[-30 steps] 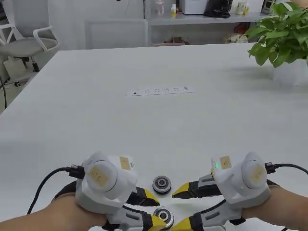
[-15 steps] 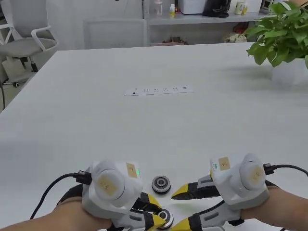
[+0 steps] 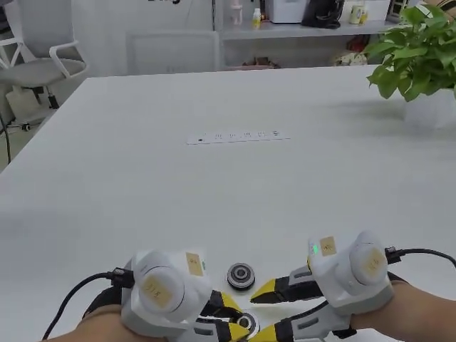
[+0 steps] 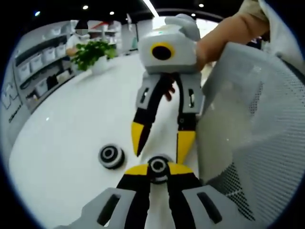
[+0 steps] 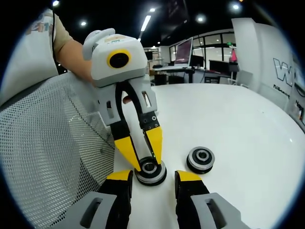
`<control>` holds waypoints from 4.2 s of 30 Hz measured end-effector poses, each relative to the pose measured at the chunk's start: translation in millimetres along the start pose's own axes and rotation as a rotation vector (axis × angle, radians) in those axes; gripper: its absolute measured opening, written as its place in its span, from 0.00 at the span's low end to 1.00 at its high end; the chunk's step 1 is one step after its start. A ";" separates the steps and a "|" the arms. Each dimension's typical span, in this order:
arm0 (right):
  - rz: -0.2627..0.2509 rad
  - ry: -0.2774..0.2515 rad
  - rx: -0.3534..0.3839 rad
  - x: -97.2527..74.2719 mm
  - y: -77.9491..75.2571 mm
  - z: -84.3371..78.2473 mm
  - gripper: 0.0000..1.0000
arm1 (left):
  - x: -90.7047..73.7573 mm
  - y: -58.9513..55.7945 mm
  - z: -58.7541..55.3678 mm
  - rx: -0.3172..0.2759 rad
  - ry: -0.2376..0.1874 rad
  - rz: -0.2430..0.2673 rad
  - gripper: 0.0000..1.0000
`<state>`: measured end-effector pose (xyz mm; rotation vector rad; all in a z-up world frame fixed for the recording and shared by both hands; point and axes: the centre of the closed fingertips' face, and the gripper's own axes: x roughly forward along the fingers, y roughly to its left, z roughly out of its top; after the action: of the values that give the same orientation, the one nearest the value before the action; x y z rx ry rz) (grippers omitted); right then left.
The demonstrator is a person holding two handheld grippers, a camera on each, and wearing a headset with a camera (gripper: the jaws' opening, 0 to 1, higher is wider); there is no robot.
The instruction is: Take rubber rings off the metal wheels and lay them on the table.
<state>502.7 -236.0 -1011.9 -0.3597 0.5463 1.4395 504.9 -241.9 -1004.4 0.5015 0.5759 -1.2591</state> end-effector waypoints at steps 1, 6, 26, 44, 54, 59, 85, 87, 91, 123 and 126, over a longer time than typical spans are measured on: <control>0.003 0.003 -0.003 2.1 1.0 -0.3 0.33 | 0.2 0.0 0.1 0.000 -0.002 0.000 0.13; 0.005 0.034 -0.042 5.8 2.5 -4.0 0.30 | 0.5 0.2 0.0 0.002 -0.004 0.001 0.13; -0.010 0.035 -0.035 -3.0 2.4 -9.8 0.21 | 1.4 0.1 0.4 0.004 -0.010 0.003 0.13; -0.023 0.048 0.048 -8.7 -0.7 -17.7 0.03 | 1.1 0.3 0.7 0.000 -0.012 0.008 0.13; -0.013 0.030 0.185 -9.1 -0.2 -19.4 0.00 | 1.3 0.5 0.3 -0.001 -0.012 0.009 0.13; -0.006 -0.009 0.380 -12.2 -1.9 -16.6 0.00 | 1.4 0.2 0.6 0.003 -0.010 0.010 0.13; 0.025 -0.132 0.586 -15.0 -2.0 0.4 0.00 | 2.8 1.9 1.5 -0.009 0.019 0.045 0.12; 0.030 -0.131 0.583 -14.6 -1.4 0.5 0.00 | 2.8 2.1 1.1 -0.006 0.019 0.044 0.12; 0.050 -0.124 0.569 -12.9 3.5 2.8 0.00 | 3.2 1.0 0.6 -0.006 0.017 0.036 0.12; 0.033 -0.189 0.474 -20.4 -2.2 13.9 0.00 | -10.2 -1.0 12.9 -0.030 -0.015 -0.014 0.26; 0.033 -0.198 0.471 -22.1 -3.0 17.0 0.00 | -18.8 1.6 19.6 -0.049 -0.042 -0.004 0.27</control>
<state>507.1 -245.4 -985.8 0.1649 0.7088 1.3120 505.1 -240.3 -977.3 0.4323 0.5709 -1.2538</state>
